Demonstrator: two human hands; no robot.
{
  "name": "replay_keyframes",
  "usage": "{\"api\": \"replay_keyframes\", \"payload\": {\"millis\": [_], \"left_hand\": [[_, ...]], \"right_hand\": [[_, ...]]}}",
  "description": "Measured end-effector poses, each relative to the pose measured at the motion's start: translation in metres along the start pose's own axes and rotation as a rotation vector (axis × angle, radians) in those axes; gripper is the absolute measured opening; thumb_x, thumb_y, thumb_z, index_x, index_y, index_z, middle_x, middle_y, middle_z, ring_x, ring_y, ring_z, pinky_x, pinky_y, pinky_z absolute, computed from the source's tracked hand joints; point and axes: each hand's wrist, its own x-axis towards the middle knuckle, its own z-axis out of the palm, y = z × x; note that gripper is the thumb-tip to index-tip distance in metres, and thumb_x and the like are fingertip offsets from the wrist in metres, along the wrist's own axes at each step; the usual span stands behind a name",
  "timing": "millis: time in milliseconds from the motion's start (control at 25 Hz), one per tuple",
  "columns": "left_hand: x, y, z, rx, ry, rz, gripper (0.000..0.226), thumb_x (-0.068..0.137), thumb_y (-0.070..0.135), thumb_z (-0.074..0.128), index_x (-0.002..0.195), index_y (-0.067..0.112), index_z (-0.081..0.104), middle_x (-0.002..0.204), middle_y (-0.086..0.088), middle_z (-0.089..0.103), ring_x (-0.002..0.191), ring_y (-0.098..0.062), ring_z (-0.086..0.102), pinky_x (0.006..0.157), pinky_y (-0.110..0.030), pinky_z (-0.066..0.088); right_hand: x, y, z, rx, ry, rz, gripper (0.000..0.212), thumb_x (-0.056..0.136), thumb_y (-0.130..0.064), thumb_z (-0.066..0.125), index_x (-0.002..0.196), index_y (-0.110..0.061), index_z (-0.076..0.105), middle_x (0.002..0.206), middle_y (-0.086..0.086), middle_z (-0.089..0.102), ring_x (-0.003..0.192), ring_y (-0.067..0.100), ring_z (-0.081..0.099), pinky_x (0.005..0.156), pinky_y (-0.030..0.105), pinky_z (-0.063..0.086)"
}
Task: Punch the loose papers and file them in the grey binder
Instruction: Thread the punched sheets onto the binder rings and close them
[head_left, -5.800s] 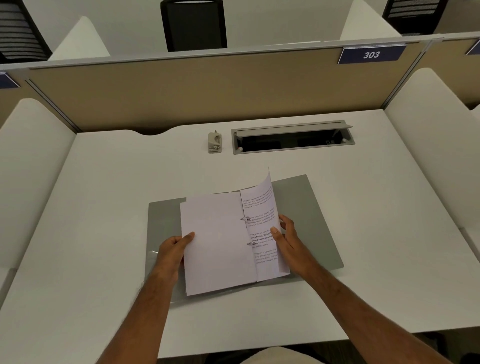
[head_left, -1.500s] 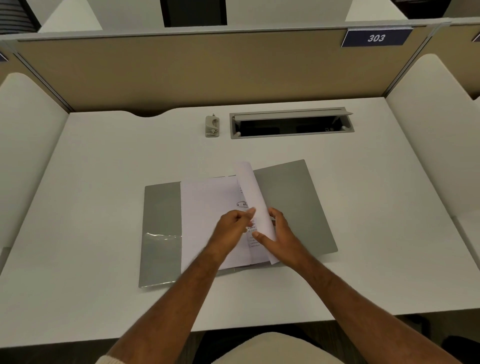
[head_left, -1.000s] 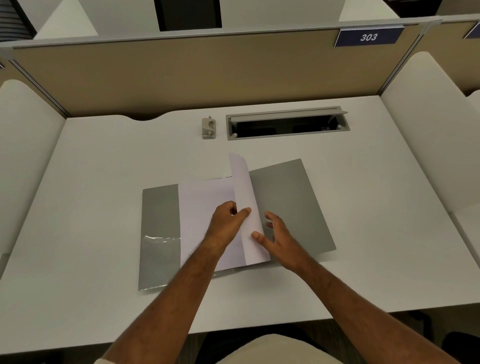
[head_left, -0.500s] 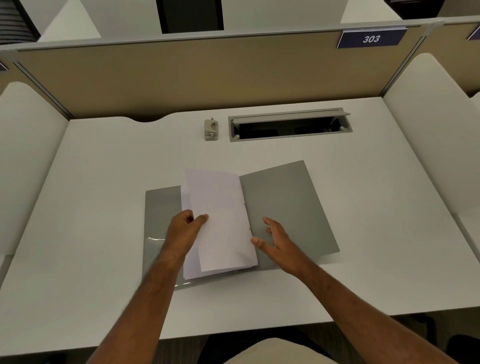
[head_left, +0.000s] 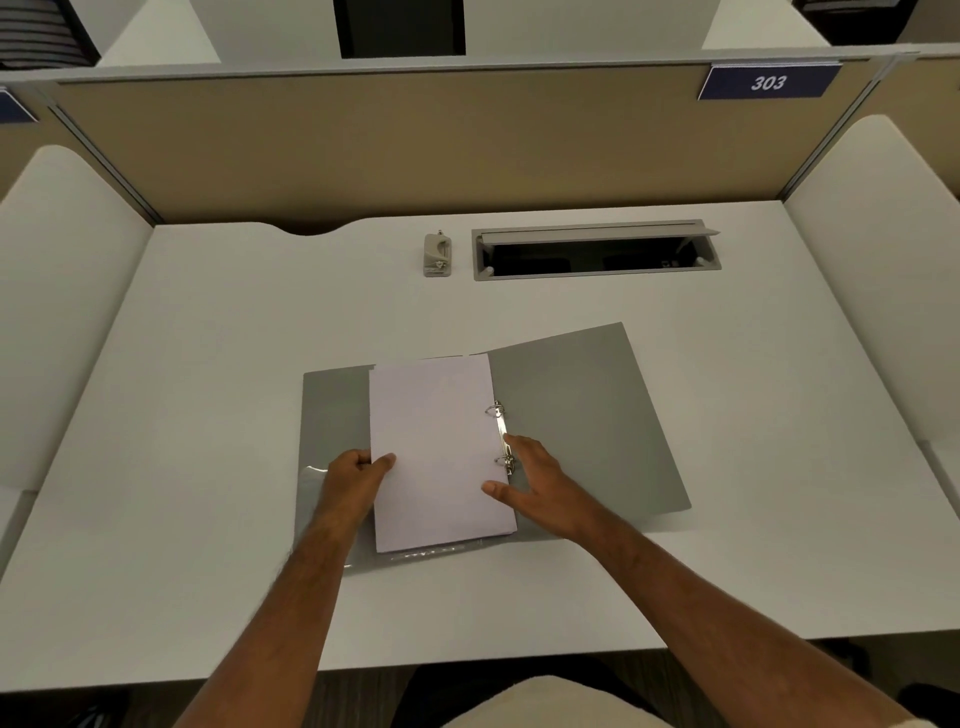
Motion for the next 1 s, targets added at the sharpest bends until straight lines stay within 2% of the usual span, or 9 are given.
{"api": "replay_keyframes", "payload": {"millis": [120, 240, 360, 440, 560, 680, 760, 920, 1000], "left_hand": [[0.004, -0.008, 0.001, 0.002, 0.0, -0.016, 0.027, 0.089, 0.032, 0.078, 0.102, 0.01, 0.069, 0.098, -0.008, 0.074, 0.094, -0.028, 0.071, 0.077, -0.035, 0.055], [0.002, -0.009, 0.004, 0.1, 0.044, 0.021, 0.03, 0.085, 0.031, 0.082, 0.1, 0.013, 0.063, 0.102, -0.005, 0.065, 0.096, -0.028, 0.065, 0.081, -0.033, 0.051], [-0.004, -0.007, 0.011, 0.218, 0.048, 0.022, 0.061, 0.085, 0.038, 0.082, 0.132, 0.008, 0.057, 0.13, -0.009, 0.053, 0.119, -0.032, 0.058, 0.102, -0.042, 0.049], [-0.006, -0.005, 0.014, 0.231, 0.044, 0.013, 0.075, 0.085, 0.041, 0.081, 0.144, 0.006, 0.049, 0.144, -0.013, 0.049, 0.13, -0.034, 0.054, 0.109, -0.045, 0.045], [-0.01, 0.0, 0.019, 0.195, 0.038, 0.033, 0.075, 0.087, 0.04, 0.079, 0.146, 0.005, 0.047, 0.146, -0.016, 0.049, 0.131, -0.034, 0.053, 0.108, -0.044, 0.045], [-0.013, 0.007, 0.021, 0.204, 0.037, 0.034, 0.072, 0.089, 0.041, 0.077, 0.144, 0.006, 0.047, 0.145, -0.014, 0.052, 0.131, -0.033, 0.054, 0.106, -0.043, 0.046], [-0.013, 0.009, 0.021, 0.216, 0.04, 0.041, 0.069, 0.088, 0.041, 0.078, 0.141, 0.006, 0.05, 0.141, -0.014, 0.054, 0.128, -0.033, 0.055, 0.102, -0.041, 0.047], [-0.01, 0.008, 0.021, 0.215, 0.043, 0.041, 0.065, 0.086, 0.041, 0.08, 0.134, 0.006, 0.053, 0.134, -0.012, 0.057, 0.118, -0.029, 0.058, 0.096, -0.037, 0.047], [-0.009, 0.011, 0.023, 0.208, 0.05, 0.034, 0.064, 0.085, 0.042, 0.081, 0.132, 0.006, 0.054, 0.131, -0.012, 0.057, 0.11, -0.025, 0.056, 0.093, -0.036, 0.047]], "right_hand": [[0.007, -0.003, 0.004, -0.024, -0.019, 0.003, 0.085, 0.092, -0.057, 0.064, 0.159, -0.024, 0.023, 0.163, -0.003, 0.027, 0.147, 0.013, 0.029, 0.115, 0.027, 0.026], [0.013, -0.008, 0.005, -0.054, -0.05, 0.005, 0.086, 0.093, -0.053, 0.064, 0.16, -0.021, 0.02, 0.165, -0.003, 0.024, 0.144, 0.009, 0.03, 0.113, 0.024, 0.025], [0.02, -0.008, 0.006, -0.11, -0.069, 0.022, 0.089, 0.093, -0.055, 0.063, 0.161, -0.021, 0.018, 0.166, -0.002, 0.023, 0.15, 0.016, 0.025, 0.119, 0.031, 0.024], [0.025, -0.007, 0.008, -0.147, -0.091, 0.036, 0.09, 0.094, -0.055, 0.062, 0.161, -0.018, 0.015, 0.167, 0.0, 0.02, 0.153, 0.018, 0.021, 0.121, 0.033, 0.021], [0.031, -0.004, 0.011, -0.246, -0.125, 0.027, 0.091, 0.097, -0.056, 0.055, 0.162, -0.015, 0.006, 0.17, 0.002, 0.008, 0.156, 0.019, 0.008, 0.123, 0.031, 0.013], [0.034, -0.002, 0.012, -0.265, -0.139, 0.019, 0.089, 0.099, -0.054, 0.053, 0.162, -0.014, 0.004, 0.171, 0.002, 0.004, 0.157, 0.019, 0.006, 0.123, 0.03, 0.011], [0.034, -0.001, 0.012, -0.239, -0.128, 0.017, 0.087, 0.099, -0.052, 0.054, 0.162, -0.014, 0.006, 0.17, 0.001, 0.005, 0.156, 0.018, 0.01, 0.123, 0.03, 0.013], [0.034, 0.003, 0.008, -0.149, -0.079, 0.02, 0.083, 0.098, -0.047, 0.059, 0.161, -0.018, 0.012, 0.169, 0.0, 0.014, 0.147, 0.015, 0.033, 0.118, 0.028, 0.025], [0.035, 0.007, 0.007, -0.144, -0.075, 0.031, 0.084, 0.098, -0.046, 0.06, 0.161, -0.018, 0.012, 0.168, 0.001, 0.017, 0.149, 0.016, 0.03, 0.117, 0.024, 0.022]]}}
